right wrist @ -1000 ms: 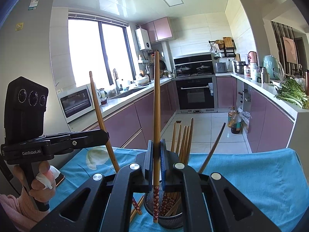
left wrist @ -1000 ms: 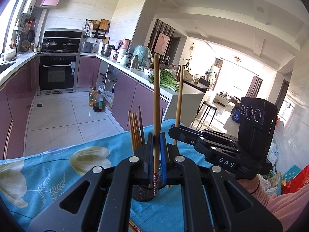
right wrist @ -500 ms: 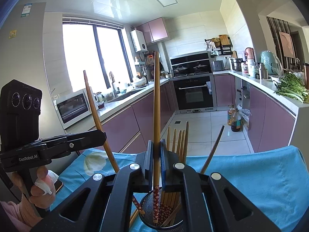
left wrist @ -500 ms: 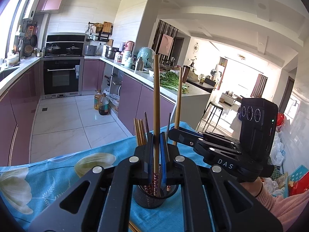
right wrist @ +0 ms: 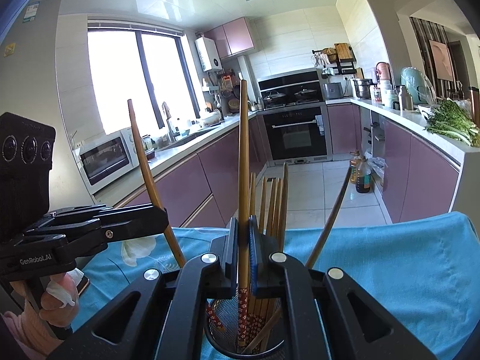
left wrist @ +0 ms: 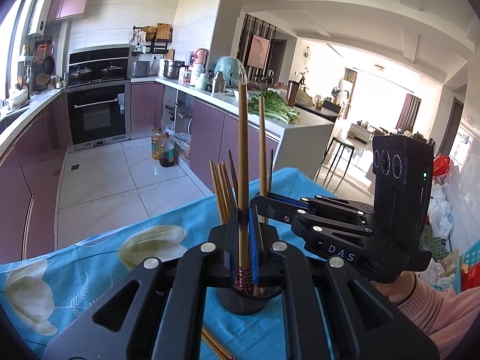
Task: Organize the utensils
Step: 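Lower the right gripper's chopstick into the mesh cup while the left gripper lowers its own, then move both open grippers down to the two chopsticks lying on the cloth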
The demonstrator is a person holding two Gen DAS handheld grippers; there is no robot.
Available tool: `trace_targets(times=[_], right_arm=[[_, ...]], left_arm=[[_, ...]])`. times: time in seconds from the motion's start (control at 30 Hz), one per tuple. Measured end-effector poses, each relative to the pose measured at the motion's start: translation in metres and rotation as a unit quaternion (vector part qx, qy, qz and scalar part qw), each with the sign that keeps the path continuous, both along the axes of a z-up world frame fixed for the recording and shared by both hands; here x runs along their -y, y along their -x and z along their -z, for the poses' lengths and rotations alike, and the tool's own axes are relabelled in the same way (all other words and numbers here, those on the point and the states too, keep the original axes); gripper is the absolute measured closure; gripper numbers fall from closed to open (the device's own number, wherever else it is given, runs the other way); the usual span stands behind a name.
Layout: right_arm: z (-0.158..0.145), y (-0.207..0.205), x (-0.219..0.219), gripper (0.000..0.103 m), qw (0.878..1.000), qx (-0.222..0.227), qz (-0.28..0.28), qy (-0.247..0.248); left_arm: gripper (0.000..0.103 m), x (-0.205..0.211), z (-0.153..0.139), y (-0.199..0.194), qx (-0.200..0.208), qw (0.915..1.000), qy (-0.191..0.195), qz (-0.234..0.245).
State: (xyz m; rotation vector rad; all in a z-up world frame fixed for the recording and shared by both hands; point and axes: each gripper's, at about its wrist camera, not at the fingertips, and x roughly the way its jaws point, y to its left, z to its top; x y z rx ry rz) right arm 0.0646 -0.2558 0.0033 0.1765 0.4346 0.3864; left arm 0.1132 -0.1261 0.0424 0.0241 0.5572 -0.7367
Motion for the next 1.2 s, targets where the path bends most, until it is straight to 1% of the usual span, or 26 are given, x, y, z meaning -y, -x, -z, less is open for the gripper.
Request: trace_targets(times=[0.2,0.5,0.8,1.0,1.07,1.1,1.2], right_arm=[[0.012,-0.001,-0.004,0.097,1.0,-0.022,-0.003,0.002],[0.023,-0.003,-0.005,0.097,0.999,-0.049,-0.007,0.004],[0.031,-0.011,-0.007,0.095,0.997,-0.077,-0.007,0.015],[0.032,-0.012,-0.006,0.095,0.997,-0.078,-0.001,0.016],[0.03,-0.011,-0.006,0.091,0.997,-0.075,0.003,0.018],[0.029,-0.011,-0.006,0.088,0.997,-0.072,0.007,0.019],[0.028,-0.009,-0.003,0.086,0.998,-0.066,0.011,0.021]], left_arm=[[0.096,0.004,0.009,-0.004,-0.016,0.9997,-0.02,0.004],[0.096,0.009,0.011,-0.013,-0.035,0.9984,-0.043,0.015],[0.096,0.015,0.02,-0.032,-0.071,0.9962,-0.046,0.02],[0.094,0.016,0.03,-0.047,-0.087,0.9951,-0.046,0.007],[0.094,0.015,0.032,-0.049,-0.09,0.995,-0.042,0.007],[0.092,0.015,0.034,-0.048,-0.089,0.9951,-0.042,0.006],[0.09,0.012,0.036,-0.047,-0.085,0.9957,-0.038,-0.001]])
